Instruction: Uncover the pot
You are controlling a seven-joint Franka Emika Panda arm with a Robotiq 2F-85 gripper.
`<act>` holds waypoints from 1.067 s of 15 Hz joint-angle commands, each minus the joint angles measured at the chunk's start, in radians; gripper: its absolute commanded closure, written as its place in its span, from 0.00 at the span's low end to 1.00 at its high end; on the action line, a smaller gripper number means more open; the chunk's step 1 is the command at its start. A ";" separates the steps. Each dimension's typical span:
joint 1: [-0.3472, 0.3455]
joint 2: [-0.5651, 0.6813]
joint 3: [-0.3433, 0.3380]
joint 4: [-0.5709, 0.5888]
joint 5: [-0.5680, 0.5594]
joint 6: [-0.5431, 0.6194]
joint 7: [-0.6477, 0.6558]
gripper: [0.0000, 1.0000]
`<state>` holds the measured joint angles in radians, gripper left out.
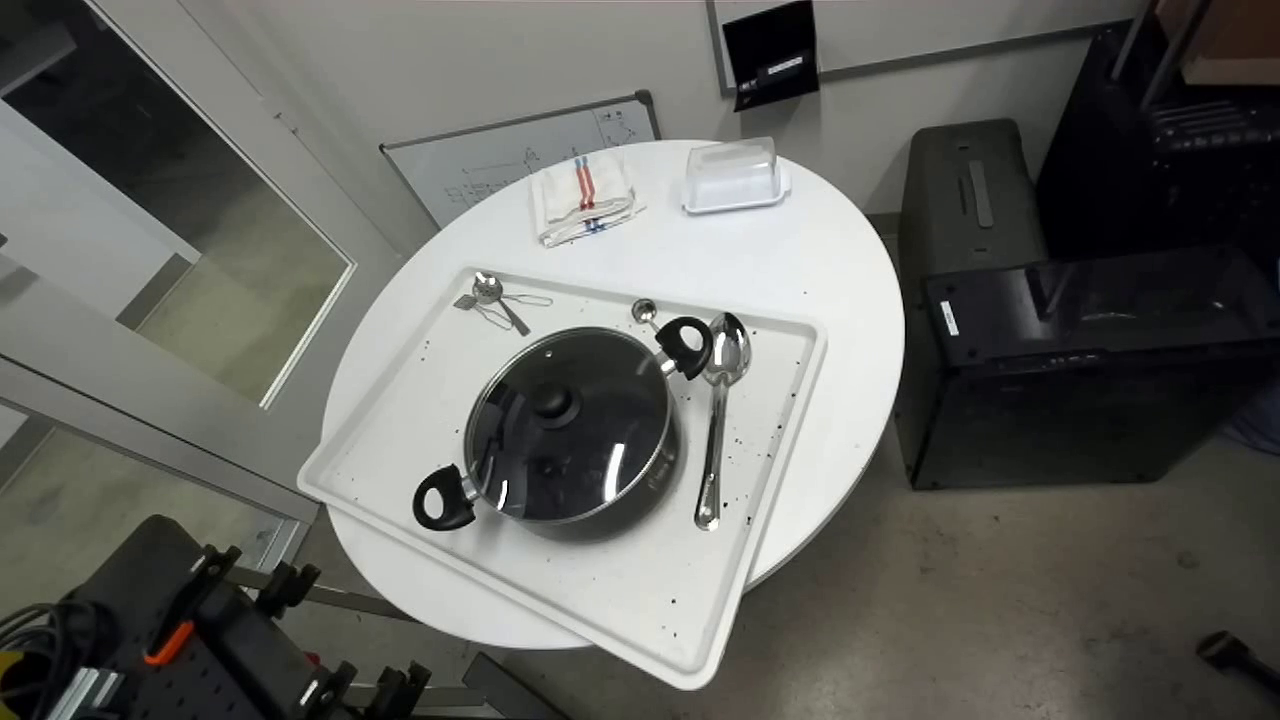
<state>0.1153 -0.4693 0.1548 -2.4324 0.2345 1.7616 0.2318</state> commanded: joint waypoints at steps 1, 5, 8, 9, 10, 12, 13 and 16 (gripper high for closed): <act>-0.041 0.061 -0.008 -0.034 -0.028 0.140 0.006 0.00; -0.093 0.160 -0.030 -0.080 -0.055 0.352 0.033 0.00; -0.128 0.255 -0.052 -0.094 -0.085 0.493 0.063 0.00; -0.137 0.289 -0.059 -0.093 -0.097 0.529 0.076 0.00; -0.146 0.325 -0.067 -0.095 -0.113 0.579 0.093 0.00; -0.163 0.400 -0.084 -0.090 -0.151 0.672 0.137 0.00; -0.169 0.435 -0.095 -0.086 -0.170 0.713 0.160 0.00; -0.179 0.555 -0.138 -0.069 -0.220 0.842 0.232 0.00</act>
<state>-0.0589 -0.0309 0.0517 -2.5350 0.0672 2.4972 0.3837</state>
